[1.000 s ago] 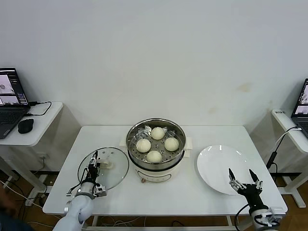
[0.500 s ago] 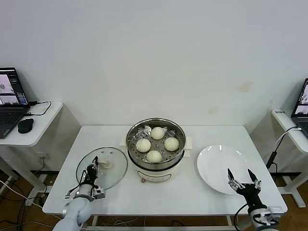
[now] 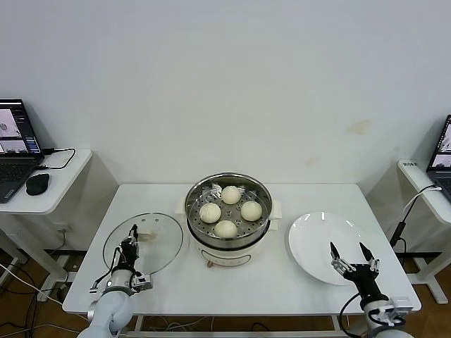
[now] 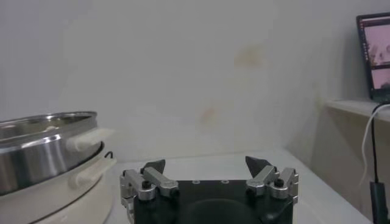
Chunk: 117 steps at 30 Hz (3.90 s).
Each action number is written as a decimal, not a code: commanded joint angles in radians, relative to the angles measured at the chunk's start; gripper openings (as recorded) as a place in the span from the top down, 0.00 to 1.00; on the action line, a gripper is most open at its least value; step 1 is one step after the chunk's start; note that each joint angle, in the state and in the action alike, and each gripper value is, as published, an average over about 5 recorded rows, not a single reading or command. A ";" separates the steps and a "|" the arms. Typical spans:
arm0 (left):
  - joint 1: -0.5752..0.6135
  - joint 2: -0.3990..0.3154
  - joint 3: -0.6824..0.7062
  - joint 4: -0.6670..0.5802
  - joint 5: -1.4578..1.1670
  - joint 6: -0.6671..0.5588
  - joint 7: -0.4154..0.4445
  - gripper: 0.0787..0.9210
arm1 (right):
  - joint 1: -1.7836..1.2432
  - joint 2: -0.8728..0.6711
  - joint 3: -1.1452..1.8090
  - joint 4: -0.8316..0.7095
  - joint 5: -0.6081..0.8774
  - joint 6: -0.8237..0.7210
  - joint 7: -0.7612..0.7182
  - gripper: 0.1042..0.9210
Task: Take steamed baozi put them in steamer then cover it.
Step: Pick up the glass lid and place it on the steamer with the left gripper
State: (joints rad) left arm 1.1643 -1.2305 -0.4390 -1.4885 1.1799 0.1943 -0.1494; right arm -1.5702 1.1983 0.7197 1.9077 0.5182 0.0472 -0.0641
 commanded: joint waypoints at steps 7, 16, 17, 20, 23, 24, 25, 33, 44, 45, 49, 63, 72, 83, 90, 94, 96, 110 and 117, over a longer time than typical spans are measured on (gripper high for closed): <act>0.155 -0.103 -0.041 -0.405 0.125 0.319 0.026 0.94 | 0.047 -0.027 0.005 0.006 0.035 -0.008 -0.001 0.12; 0.112 -0.085 -0.014 -0.533 0.352 0.409 0.226 0.94 | 0.071 -0.041 0.004 0.001 0.046 -0.013 -0.006 0.12; 0.104 -0.079 -0.015 -0.537 0.354 0.409 0.240 0.94 | 0.072 -0.044 0.006 0.000 0.048 -0.013 -0.007 0.12; 0.080 -0.062 -0.012 -0.543 0.365 0.409 0.279 0.94 | 0.075 -0.049 0.012 -0.004 0.052 -0.014 -0.008 0.12; 0.066 -0.038 -0.008 -0.528 0.372 0.405 0.289 0.94 | 0.074 -0.049 0.014 -0.008 0.053 -0.013 -0.009 0.12; 0.061 -0.029 -0.005 -0.525 0.371 0.404 0.294 0.94 | 0.074 -0.049 0.014 -0.009 0.053 -0.013 -0.009 0.12; 0.057 -0.023 -0.001 -0.525 0.369 0.404 0.301 0.94 | 0.073 -0.049 0.014 -0.010 0.051 -0.013 -0.010 0.12; -0.004 -0.040 0.095 -0.550 0.393 0.409 0.403 0.94 | 0.065 -0.039 0.015 0.001 0.031 -0.025 -0.011 0.12; -0.143 -0.150 0.269 -0.474 0.435 0.409 0.465 0.94 | 0.037 -0.017 0.060 0.030 0.004 -0.041 -0.013 0.12; -0.157 -0.161 0.280 -0.465 0.438 0.409 0.471 0.94 | 0.035 -0.014 0.062 0.031 0.003 -0.041 -0.013 0.12; -0.216 -0.203 0.320 -0.430 0.445 0.410 0.496 0.94 | 0.032 -0.006 0.071 0.030 -0.001 -0.039 -0.013 0.12; -0.310 -0.288 0.477 -0.329 0.372 0.412 0.567 0.94 | 0.042 0.024 0.076 0.015 -0.019 -0.036 -0.016 0.12; -0.339 -0.345 0.494 -0.255 0.357 0.411 0.551 0.94 | 0.037 0.023 0.081 0.012 -0.026 -0.035 -0.017 0.12; -0.330 -0.369 0.479 -0.169 0.357 0.411 0.490 0.94 | 0.041 0.021 0.081 0.003 -0.027 -0.031 -0.020 0.12; -0.319 -0.370 0.477 -0.158 0.354 0.410 0.482 0.94 | 0.044 0.023 0.077 0.000 -0.031 -0.030 -0.021 0.12; -0.318 -0.370 0.471 -0.154 0.354 0.410 0.478 0.94 | 0.042 0.022 0.078 0.000 -0.031 -0.029 -0.022 0.12; -0.317 -0.370 0.468 -0.150 0.354 0.410 0.472 0.94 | 0.041 0.022 0.079 -0.001 -0.031 -0.029 -0.022 0.12; -0.314 -0.368 0.456 -0.134 0.372 0.406 0.444 0.94 | 0.040 0.022 0.080 -0.002 -0.031 -0.026 -0.024 0.12; -0.306 -0.366 0.453 -0.127 0.380 0.400 0.442 0.94 | 0.039 0.022 0.082 -0.002 -0.031 -0.024 -0.025 0.12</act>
State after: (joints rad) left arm 0.8545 -1.5962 0.0134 -1.6229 1.5546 0.5962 0.2993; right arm -1.5311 1.2208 0.8003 1.9063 0.4875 0.0218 -0.0884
